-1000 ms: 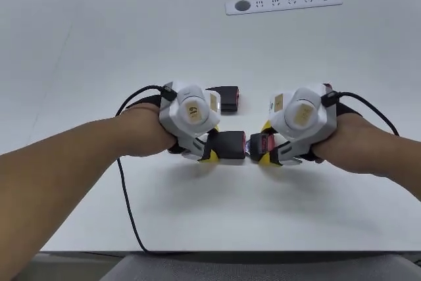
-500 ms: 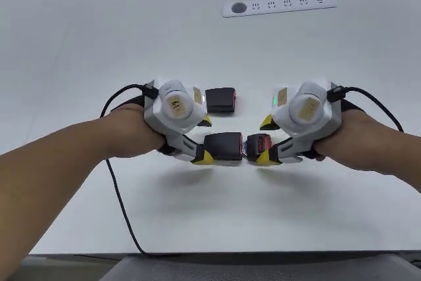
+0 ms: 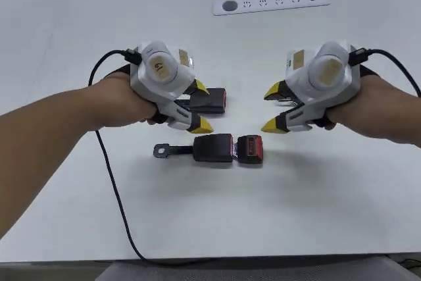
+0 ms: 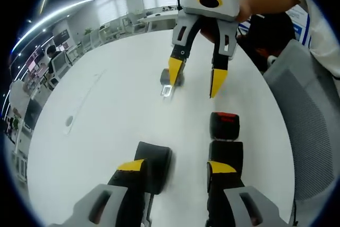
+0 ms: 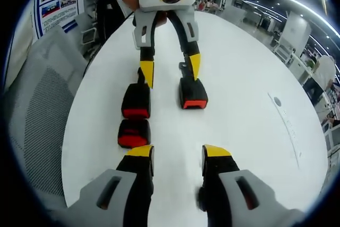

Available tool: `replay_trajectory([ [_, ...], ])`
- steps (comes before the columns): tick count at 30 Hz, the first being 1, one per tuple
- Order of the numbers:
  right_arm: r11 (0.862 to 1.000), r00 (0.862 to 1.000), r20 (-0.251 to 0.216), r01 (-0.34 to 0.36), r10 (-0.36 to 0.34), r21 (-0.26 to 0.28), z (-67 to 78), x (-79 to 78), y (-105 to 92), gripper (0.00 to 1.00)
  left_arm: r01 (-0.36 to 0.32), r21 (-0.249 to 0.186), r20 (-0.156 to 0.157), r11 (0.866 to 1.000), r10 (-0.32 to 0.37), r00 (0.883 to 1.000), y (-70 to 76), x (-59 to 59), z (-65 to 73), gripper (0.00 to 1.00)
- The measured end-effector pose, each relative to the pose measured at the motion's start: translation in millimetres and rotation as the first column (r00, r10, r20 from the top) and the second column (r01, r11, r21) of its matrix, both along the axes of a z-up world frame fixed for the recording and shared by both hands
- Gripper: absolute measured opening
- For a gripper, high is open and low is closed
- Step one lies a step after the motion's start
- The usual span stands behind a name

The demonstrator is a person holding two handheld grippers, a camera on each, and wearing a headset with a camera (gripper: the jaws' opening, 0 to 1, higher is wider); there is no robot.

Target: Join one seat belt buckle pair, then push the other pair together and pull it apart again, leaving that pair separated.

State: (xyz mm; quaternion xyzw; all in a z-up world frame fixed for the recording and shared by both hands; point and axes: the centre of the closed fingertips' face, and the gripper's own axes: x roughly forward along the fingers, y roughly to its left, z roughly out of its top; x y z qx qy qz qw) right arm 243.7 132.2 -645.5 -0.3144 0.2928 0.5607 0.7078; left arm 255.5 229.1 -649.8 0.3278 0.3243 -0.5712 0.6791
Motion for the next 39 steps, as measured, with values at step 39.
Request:
replay_trajectory([
  [39,0.993,0.996,-0.069,-0.066,0.06,-0.1,-44.2,44.4,-74.1,0.32,0.1,0.082,-0.035,0.992,-0.097,0.995,2.9,31.0,-35.7,0.34],
])
